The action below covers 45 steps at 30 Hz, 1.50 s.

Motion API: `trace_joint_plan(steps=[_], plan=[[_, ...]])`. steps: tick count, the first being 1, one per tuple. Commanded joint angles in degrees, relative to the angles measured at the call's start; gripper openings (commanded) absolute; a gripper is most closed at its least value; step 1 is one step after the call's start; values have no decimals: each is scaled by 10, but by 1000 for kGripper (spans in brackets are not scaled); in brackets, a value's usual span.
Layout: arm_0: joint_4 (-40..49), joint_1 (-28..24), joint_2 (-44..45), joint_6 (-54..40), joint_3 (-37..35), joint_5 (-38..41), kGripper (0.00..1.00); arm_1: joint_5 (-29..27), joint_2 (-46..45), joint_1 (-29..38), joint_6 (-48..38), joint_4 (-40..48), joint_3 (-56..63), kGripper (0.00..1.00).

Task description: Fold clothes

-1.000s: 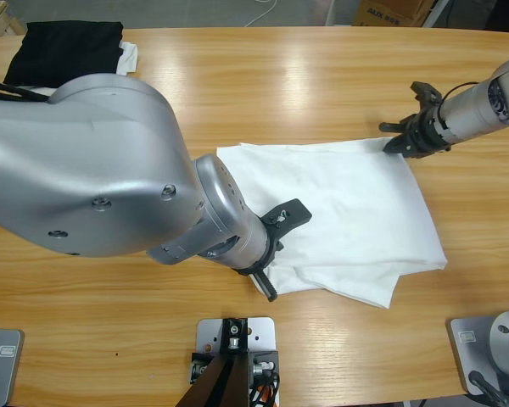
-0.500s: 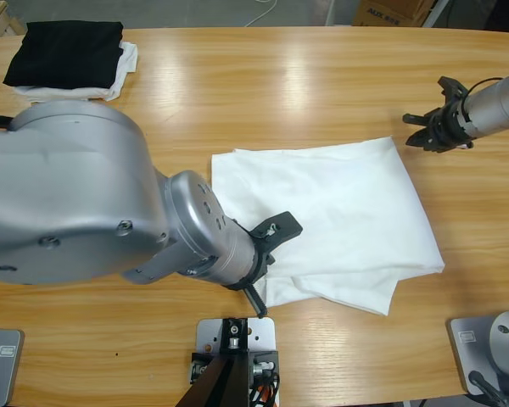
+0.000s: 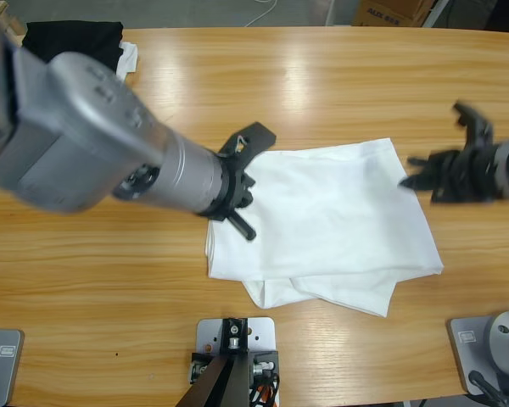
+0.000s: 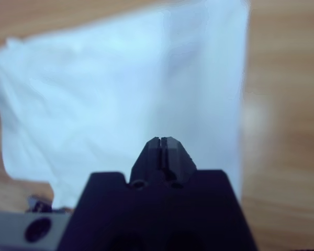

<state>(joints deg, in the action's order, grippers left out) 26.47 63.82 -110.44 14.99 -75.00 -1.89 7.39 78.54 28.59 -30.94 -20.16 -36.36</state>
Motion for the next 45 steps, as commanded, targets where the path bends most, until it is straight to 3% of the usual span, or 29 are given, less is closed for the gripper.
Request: trace_joint_plan(steps=[1, 11, 21, 26, 35, 45], plan=[[59, -30, -123, 24, -85, 8, 0, -52, 43, 43, -106, 50, 60, 0], [77, -42, -150, 34, -95, 20, 0, -66, 76, 45, -159, -35, 55, 0], [77, -63, -156, 32, -67, 22, 0, -78, 186, 31, -160, -50, 32, 0], [75, -78, -162, 32, -67, 21, 0, -99, 173, 30, -181, -111, 4, 0], [76, -103, -173, 42, -65, 6, 0, -101, 168, 30, -185, -116, 4, 0], [93, -173, -176, 85, -67, -1, 0, -92, 177, 31, -196, -134, 0, 0]])
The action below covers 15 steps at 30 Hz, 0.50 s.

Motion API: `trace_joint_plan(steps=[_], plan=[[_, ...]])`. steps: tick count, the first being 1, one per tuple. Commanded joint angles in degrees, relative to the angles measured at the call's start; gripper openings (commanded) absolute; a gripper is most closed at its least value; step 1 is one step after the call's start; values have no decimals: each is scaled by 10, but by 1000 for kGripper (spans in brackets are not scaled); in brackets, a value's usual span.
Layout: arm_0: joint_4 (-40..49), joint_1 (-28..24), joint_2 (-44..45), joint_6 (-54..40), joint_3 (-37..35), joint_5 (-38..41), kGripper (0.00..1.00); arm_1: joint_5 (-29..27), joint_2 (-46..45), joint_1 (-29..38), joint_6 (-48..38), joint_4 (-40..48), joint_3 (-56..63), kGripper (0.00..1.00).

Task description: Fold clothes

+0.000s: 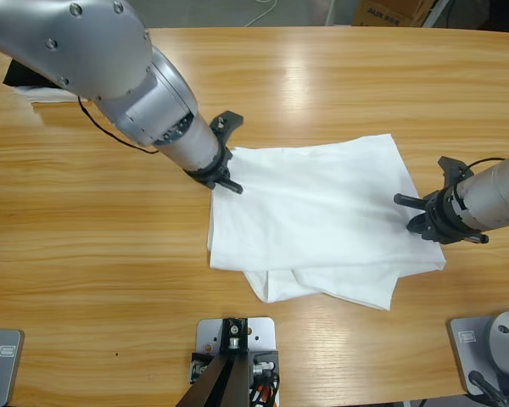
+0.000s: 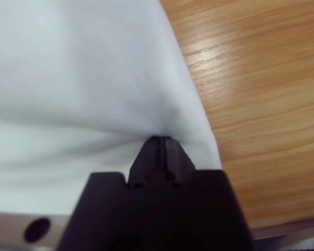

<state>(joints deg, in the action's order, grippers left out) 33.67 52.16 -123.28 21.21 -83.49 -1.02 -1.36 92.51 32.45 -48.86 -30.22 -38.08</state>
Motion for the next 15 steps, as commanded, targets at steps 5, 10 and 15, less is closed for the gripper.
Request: trace_joint_plan(steps=[5, 10, 15], plan=[[27, -56, -12, 20, 28, -6, 0, -32, 1, -7, -26, -48, 4, 0], [68, -56, 81, 13, 34, -23, 0, -42, -75, -7, 1, -90, -64, 896], [77, -11, 158, 12, 30, -29, 0, 20, -111, -22, 120, -50, -132, 238]])
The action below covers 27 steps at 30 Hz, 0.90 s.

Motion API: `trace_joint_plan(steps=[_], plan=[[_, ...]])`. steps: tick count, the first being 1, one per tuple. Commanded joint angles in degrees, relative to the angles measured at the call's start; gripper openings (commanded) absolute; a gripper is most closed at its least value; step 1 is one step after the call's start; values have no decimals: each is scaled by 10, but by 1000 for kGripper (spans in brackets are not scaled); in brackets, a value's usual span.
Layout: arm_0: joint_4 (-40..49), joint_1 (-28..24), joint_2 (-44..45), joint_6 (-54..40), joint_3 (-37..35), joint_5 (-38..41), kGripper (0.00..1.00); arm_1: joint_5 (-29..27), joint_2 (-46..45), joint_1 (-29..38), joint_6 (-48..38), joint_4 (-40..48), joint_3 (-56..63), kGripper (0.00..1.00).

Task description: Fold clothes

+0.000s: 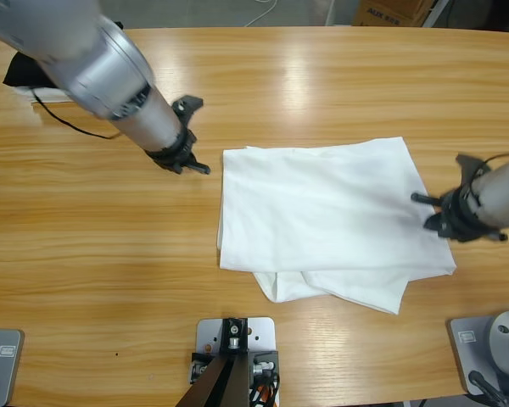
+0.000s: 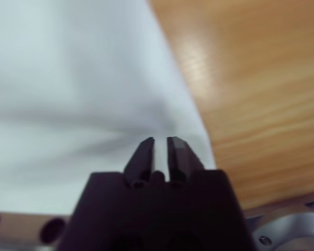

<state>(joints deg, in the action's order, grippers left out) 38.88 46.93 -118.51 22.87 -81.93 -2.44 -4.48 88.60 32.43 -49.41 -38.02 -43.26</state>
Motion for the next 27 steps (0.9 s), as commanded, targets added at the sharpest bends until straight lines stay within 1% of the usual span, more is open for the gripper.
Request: trace_joint_plan(steps=[1, 3, 5, 6, 7, 8, 10, 11, 12, 14, 15, 16, 19, 20, 22, 23, 24, 25, 27], plan=[[14, 63, 114, -11, 13, -15, 0, 56, -65, -34, 154, 37, -84, 0], [-12, 110, 109, -35, 16, -12, 0, 55, -57, -76, 183, 38, -86, 0], [-36, 150, 102, -49, 24, 3, 0, 56, -62, -137, 182, 37, -79, 0], [-50, 164, 102, -52, 34, 11, 0, 69, -63, -173, 178, 36, -72, 136], [-62, 173, 104, -52, 44, 25, 0, 105, -56, -213, 178, 35, -67, 646], [-69, 178, 107, -53, 54, 37, 0, 134, -43, -251, 179, 32, -63, 839], [-71, 182, 114, -54, 70, 47, 0, 183, -18, -306, 203, 30, -44, 919], [-71, 182, 116, -55, 77, 48, 150, 193, -12, -313, 218, 30, -39, 945], [-71, 182, 116, -56, 81, 48, 354, 196, -9, -314, 225, 30, -38, 946], [-77, 182, 103, -64, 78, 53, 727, 214, 1, -327, 225, 29, -38, 994], [-82, 182, 94, -70, 74, 64, 876, 225, 6, -340, 226, 29, -38, 1000], [-83, 182, 85, -71, 69, 74, 908, 250, 17, -366, 229, 28, -37, 1000], [-83, 182, 77, -66, 67, 81, 908, 304, 46, -436, 237, 19, -37, 1000], [-82, 182, 80, -65, 69, 81, 905, 313, 60, -445, 243, 19, -37, 1000], [-77, 181, 91, -65, 76, 80, 904, 350, 99, -467, 257, 27, -21, 1000], [-72, 177, 98, -66, 79, 80, 904, 380, 109, -481, 252, 54, 10, 1000], [-67, 172, 102, -68, 81, 80, 904, 417, 115, -492, 245, 100, 49, 1000], [-62, 165, 106, -69, 83, 80, 904, 435, 117, -494, 243, 128, 70, 1000], [-57, 152, 111, -71, 86, 80, 904, 437, 115, -496, 240, 130, 74, 1000]])
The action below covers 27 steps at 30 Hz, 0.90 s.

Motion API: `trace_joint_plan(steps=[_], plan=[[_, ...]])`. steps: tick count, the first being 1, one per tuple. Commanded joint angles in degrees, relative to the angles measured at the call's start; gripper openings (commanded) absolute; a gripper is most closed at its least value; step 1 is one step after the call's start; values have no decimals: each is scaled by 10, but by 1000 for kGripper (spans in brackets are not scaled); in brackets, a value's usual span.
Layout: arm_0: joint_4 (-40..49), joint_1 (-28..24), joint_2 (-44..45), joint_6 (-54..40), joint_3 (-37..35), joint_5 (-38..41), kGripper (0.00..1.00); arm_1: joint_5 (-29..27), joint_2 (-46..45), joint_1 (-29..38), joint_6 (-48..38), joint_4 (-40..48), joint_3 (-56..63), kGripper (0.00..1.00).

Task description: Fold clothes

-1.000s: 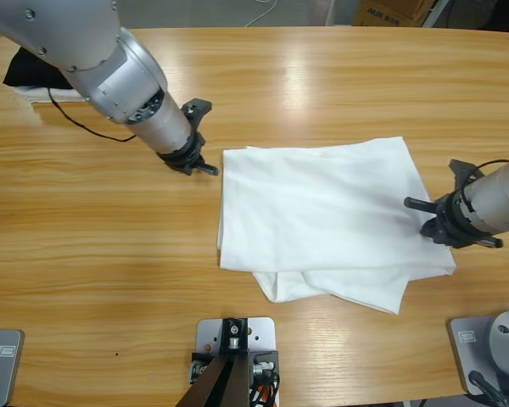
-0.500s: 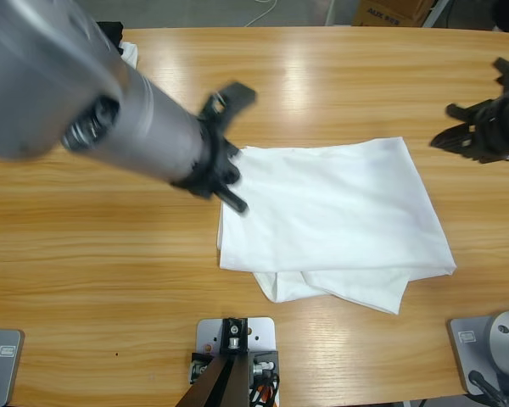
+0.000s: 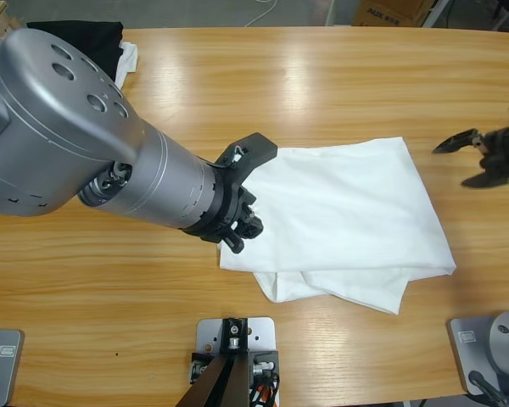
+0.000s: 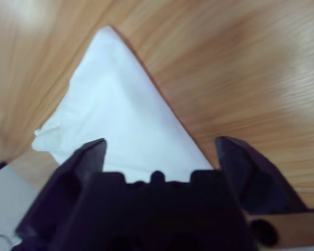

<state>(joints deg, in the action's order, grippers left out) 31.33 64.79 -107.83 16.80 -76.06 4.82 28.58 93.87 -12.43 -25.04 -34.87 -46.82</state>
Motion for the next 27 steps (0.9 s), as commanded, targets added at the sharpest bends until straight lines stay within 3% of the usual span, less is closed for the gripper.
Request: trace_joint_plan(steps=[1, 6, 20, 23, 27], plan=[[20, -30, 5, -10, 27, 8, 904, 108, 65, -48, -5, 98, 110, 1000], [31, -33, 22, -11, 34, 7, 904, 100, 77, -51, -7, 106, 112, 1000], [45, -34, 46, -10, 47, 0, 904, 145, 117, -51, 14, 130, 121, 982], [45, -34, 46, -10, 45, -1, 904, 153, 119, -51, 14, 135, 123, 906], [45, -34, 46, -10, 47, -2, 904, 178, 120, -51, 14, 152, 132, 732]])
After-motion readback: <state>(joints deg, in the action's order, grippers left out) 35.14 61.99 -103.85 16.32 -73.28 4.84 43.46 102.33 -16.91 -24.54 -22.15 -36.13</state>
